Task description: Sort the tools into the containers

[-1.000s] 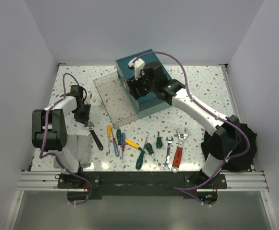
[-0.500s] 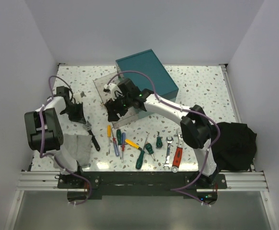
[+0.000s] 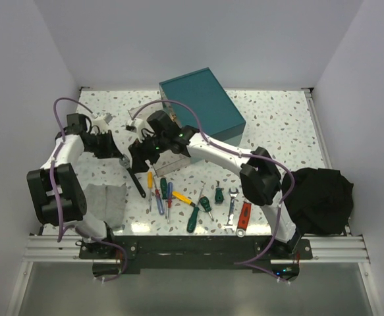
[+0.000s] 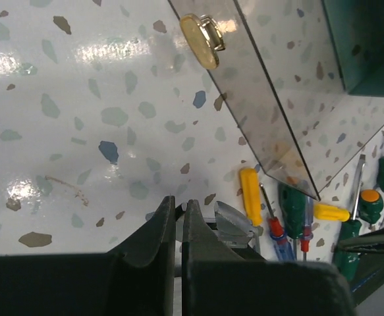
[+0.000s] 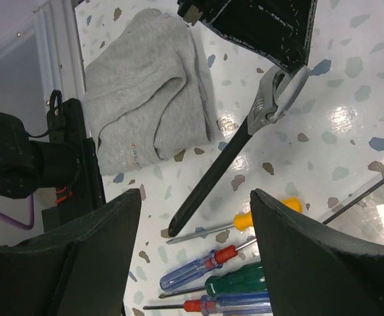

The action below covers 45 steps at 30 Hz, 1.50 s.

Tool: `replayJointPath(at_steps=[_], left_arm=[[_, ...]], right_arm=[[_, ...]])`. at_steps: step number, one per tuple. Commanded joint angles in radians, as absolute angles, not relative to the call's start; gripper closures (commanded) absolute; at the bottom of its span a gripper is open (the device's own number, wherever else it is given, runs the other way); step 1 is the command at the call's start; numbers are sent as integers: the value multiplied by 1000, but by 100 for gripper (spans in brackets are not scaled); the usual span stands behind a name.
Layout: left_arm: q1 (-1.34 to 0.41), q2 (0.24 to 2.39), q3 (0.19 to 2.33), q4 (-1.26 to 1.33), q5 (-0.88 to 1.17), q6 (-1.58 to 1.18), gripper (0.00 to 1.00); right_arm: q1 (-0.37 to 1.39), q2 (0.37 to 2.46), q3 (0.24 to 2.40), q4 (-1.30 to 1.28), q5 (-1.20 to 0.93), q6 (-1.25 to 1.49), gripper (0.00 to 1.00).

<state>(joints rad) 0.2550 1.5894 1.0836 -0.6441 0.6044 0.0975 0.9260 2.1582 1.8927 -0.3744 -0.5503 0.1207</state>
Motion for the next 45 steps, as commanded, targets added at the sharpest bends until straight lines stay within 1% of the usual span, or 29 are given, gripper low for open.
replayJointPath(at_steps=[1,6,11,15,19,23,25,31,33,34,35,36,37,39,40,41,44,45], left_arm=[[262,1534,1150,-626,712,8,100],[264,1513,1181,-623,739,-63,100],[261,1560,1276,-595,798,-141,100],[232,1664,1399,-542,813,-181,100],[158,1764,1482,-468,793,-235,100],[103,1879,1578,-391,736,-319,100],[88,1966,1623,-385,717,-336,100],[55,2147,1775,-410,672,-331,100],[45,2183,1815,-411,670,-322,91],[35,2190,1824,-410,672,-315,84],[31,2195,1836,-405,667,-313,81],[26,2201,1841,-399,670,-310,80],[25,2204,1844,-394,684,-304,74],[20,2212,1868,-396,684,-304,67],[21,2214,1876,-397,681,-299,59],[21,2214,1891,-402,681,-295,56],[21,2186,1904,-405,678,-273,53],[21,2154,1901,-400,681,-268,52]], right_arm=[[925,2146,1950,-362,-557,147,28],[923,2160,1982,-376,-499,161,27],[893,2059,2023,-405,-384,118,27],[801,1944,2007,-434,-328,83,25],[709,1861,1965,-501,-267,37,25],[623,1775,1876,-575,-193,-24,25],[591,1700,1827,-592,-140,-60,25],[519,1490,1574,-669,-2,-164,25],[486,1442,1473,-710,15,-184,25],[473,1399,1435,-713,27,-183,25],[457,1382,1381,-732,26,-176,25],[431,1373,1362,-745,32,-169,25],[420,1368,1352,-759,38,-154,25],[387,1362,1332,-788,61,-80,25],[379,1362,1325,-792,66,-60,25],[376,1367,1312,-795,83,-29,25],[365,1394,1296,-825,224,66,24],[348,1413,1290,-834,254,89,26]])
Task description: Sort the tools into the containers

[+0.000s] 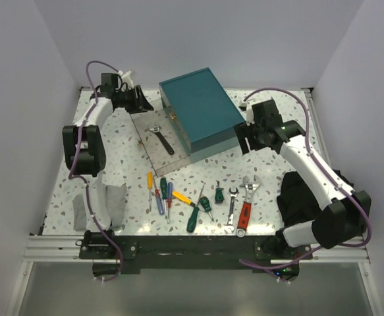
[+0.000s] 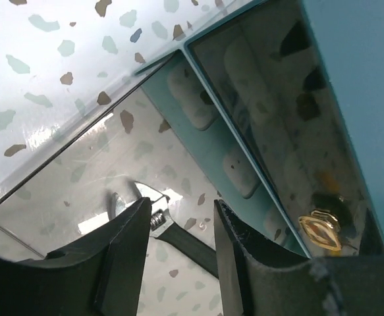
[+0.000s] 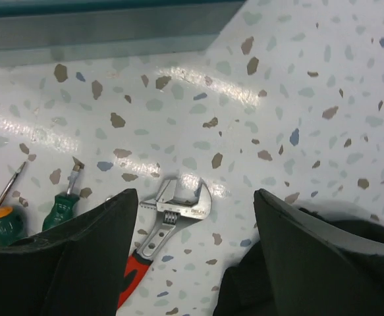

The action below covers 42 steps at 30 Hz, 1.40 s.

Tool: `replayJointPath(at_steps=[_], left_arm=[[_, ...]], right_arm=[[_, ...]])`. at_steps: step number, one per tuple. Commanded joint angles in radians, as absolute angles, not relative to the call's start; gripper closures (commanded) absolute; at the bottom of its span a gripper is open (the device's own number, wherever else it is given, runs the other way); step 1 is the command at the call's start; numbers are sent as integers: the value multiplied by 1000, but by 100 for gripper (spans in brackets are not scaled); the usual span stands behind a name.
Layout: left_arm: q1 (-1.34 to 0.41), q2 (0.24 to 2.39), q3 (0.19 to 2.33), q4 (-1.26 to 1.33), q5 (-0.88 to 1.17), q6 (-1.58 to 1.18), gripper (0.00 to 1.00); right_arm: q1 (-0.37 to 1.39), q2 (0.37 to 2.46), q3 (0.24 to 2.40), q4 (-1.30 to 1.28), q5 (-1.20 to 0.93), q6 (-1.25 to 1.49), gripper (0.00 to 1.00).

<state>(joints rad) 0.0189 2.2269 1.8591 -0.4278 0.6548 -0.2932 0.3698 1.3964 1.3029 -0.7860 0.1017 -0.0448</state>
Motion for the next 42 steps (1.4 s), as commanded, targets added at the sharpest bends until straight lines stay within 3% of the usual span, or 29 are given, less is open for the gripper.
replayJointPath(at_steps=[1,8,11,17,23,34,42], left_arm=[[21,2134,1895,-397,683,-255,52],[9,1774,1606,-211,699,-198,46],[-64,1634,1484,-206,669,-131,35],[-285,1491,1381,-279,638,-17,33],[-449,1491,1351,-310,591,23,36],[-549,1482,1226,-250,557,-21,39],[-644,1508,1265,-245,525,-25,39]], right_arm=[[339,1417,1284,-842,264,109,28],[310,1462,1183,-838,223,276,40],[304,1491,1144,-796,203,298,40],[230,1566,1086,-788,141,324,45],[222,1614,1025,-785,97,308,50],[222,1698,1048,-721,84,294,52],[219,1735,1042,-687,43,356,52]])
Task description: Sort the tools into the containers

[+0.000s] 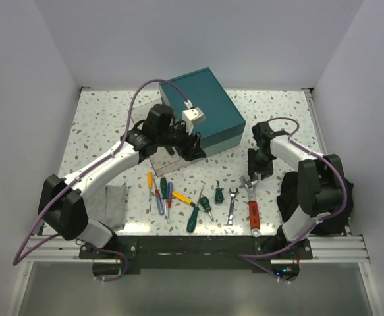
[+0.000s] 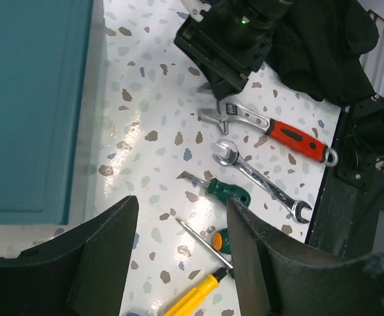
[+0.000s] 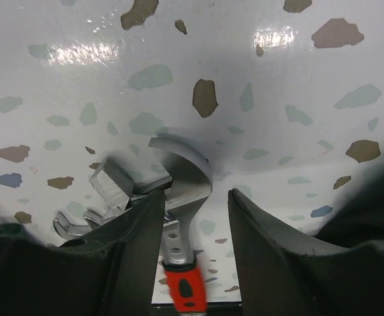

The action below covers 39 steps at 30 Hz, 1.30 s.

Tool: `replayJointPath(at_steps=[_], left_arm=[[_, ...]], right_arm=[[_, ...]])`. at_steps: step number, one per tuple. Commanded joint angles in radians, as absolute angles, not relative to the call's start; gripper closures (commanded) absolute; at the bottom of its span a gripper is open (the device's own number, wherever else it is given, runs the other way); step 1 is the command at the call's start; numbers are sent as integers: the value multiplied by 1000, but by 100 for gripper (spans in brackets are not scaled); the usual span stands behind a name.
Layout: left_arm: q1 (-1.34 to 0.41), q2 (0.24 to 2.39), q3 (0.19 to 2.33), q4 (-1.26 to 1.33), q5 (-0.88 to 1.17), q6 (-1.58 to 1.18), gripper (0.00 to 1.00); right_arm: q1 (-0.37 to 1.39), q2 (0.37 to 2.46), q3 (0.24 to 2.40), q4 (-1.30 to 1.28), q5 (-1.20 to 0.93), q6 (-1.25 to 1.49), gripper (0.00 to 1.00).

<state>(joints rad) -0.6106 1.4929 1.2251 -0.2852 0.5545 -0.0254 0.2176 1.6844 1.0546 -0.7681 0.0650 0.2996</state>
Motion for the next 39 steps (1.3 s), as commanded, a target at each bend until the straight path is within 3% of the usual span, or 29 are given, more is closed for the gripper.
replayJointPath(at_steps=[1,13,23,28,31,32,34,39], left_arm=[[-650,1526,1278,-268,523,-23,39],[-712,1552,1292,-279,517,-49,40],[-727,1585,1331,-276,500,-51,41],[-756,1637,1365,-265,451,-72,43],[-776,1681,1391,-259,413,-87,43],[-793,1703,1396,-241,407,-94,43],[-814,1729,1416,-230,388,-97,42],[-906,1833,1497,-230,382,-81,38]], right_arm=[[213,1735,1040,-692,38,374,52],[212,1790,1170,-698,31,259,50],[212,1758,1122,-776,81,247,51],[198,1740,1043,-773,54,275,63],[138,1743,1008,-766,5,302,77],[91,1744,1002,-749,-32,313,88],[39,1749,997,-732,-66,330,100],[-129,1727,957,-623,-273,448,100]])
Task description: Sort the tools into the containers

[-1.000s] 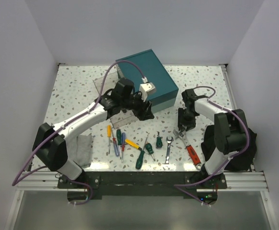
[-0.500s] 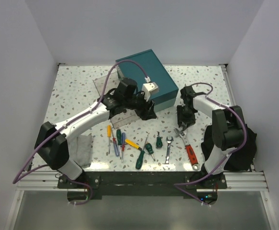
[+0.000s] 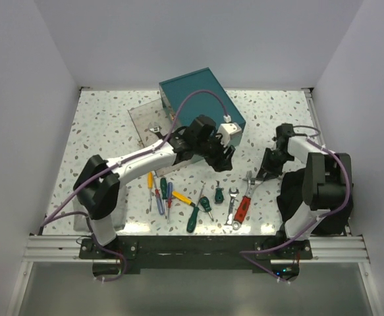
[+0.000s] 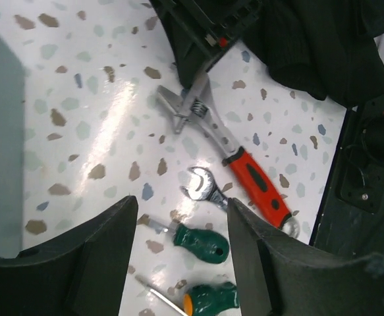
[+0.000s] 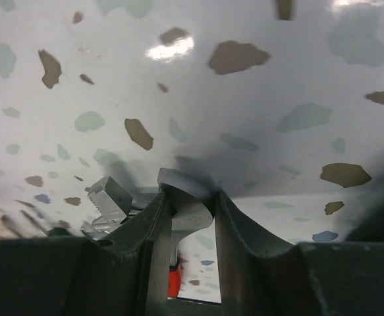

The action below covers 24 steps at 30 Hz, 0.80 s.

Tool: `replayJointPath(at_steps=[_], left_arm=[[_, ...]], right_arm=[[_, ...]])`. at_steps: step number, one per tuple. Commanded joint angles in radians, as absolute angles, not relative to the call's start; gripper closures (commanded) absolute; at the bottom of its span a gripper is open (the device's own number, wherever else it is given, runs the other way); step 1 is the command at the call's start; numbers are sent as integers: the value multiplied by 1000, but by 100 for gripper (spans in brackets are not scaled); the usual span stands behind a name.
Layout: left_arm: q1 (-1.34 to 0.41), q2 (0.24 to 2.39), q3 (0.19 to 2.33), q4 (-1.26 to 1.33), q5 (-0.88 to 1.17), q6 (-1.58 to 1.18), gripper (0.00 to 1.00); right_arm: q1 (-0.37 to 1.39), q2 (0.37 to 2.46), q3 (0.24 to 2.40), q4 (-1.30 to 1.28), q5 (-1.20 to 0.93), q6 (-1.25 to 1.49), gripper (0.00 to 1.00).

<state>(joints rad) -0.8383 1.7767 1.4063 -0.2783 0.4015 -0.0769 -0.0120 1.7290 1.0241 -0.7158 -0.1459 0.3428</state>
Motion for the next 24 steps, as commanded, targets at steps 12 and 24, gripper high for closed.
replayJointPath(at_steps=[12,24], left_arm=[[-942,2080,1614,-179,497,-106,40],[-989,2216,1626,-143,649,-95,45]], right_arm=[[-219,1652,848,-525,-502,499,100],[-253,1654,838,-457,-572,523,100]])
